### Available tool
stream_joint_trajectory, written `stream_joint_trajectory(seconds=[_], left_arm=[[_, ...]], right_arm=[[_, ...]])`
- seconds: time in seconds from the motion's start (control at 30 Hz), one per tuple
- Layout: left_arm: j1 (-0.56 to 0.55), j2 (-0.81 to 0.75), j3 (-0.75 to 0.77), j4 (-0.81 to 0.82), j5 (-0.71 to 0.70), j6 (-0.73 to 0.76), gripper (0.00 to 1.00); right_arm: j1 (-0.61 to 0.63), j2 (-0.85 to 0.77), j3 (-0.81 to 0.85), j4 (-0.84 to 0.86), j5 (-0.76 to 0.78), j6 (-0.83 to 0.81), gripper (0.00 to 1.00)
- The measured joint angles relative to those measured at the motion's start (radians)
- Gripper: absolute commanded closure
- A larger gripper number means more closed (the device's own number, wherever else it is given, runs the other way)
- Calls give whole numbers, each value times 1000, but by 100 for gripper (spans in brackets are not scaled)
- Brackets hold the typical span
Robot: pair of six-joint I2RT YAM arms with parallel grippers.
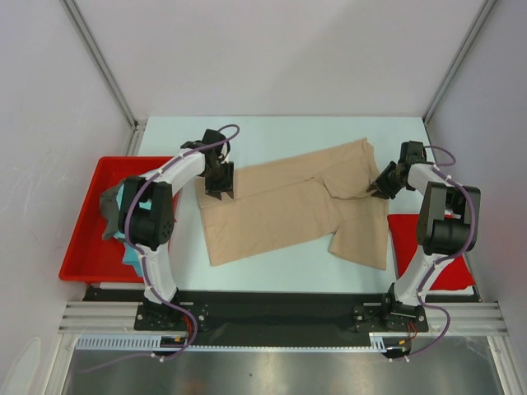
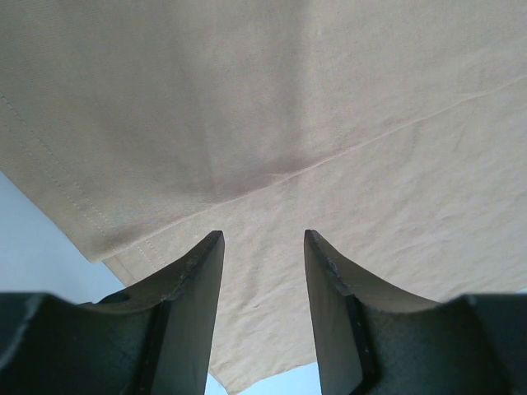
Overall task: Fold and stack the t-shirts
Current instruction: Fold the tshirt
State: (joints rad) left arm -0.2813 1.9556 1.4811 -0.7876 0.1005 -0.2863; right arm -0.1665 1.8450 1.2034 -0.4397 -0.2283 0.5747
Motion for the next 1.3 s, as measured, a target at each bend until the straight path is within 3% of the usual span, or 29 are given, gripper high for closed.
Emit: stream_joint_trajectory(seconds=[0.03,0.13,0.37,0.43,0.53,0.63,0.67,0.83,1.03,1.2,1.3], left_arm=[[0,0,0,0,0,0,51],[0,0,0,0,0,0,50],[0,0,0,0,0,3,51],[0,0,0,0,0,4,50],[0,0,0,0,0,7,50],[0,0,2,-5,0,8,51],[0,0,3,-7,0,9,50],[0,0,12,-8,0,17,50],[0,0,13,-8,4,21,50],[0,-6,-5,2,8,26,50],[0,-22,-40,7,8,27,50]], right_arm=[[0,1,-2,3,-4,4,75],[0,10,-6,11,-18,19,98],[-2,5,-7,-19,6,22,100],[-2,-4,-8,-29,26,7,94],[-1,-7,-8,-35,47,-18,73],[18,-7,8,-88,106,-66,46],[34,-7,22,-107,144,-93,44],[250,-16,112,-121,291,-283,43],[512,53,274,-114,342,-425,42],[581,160,349,-124,429,-483,45],[589,206,350,-143,480,-501,54]])
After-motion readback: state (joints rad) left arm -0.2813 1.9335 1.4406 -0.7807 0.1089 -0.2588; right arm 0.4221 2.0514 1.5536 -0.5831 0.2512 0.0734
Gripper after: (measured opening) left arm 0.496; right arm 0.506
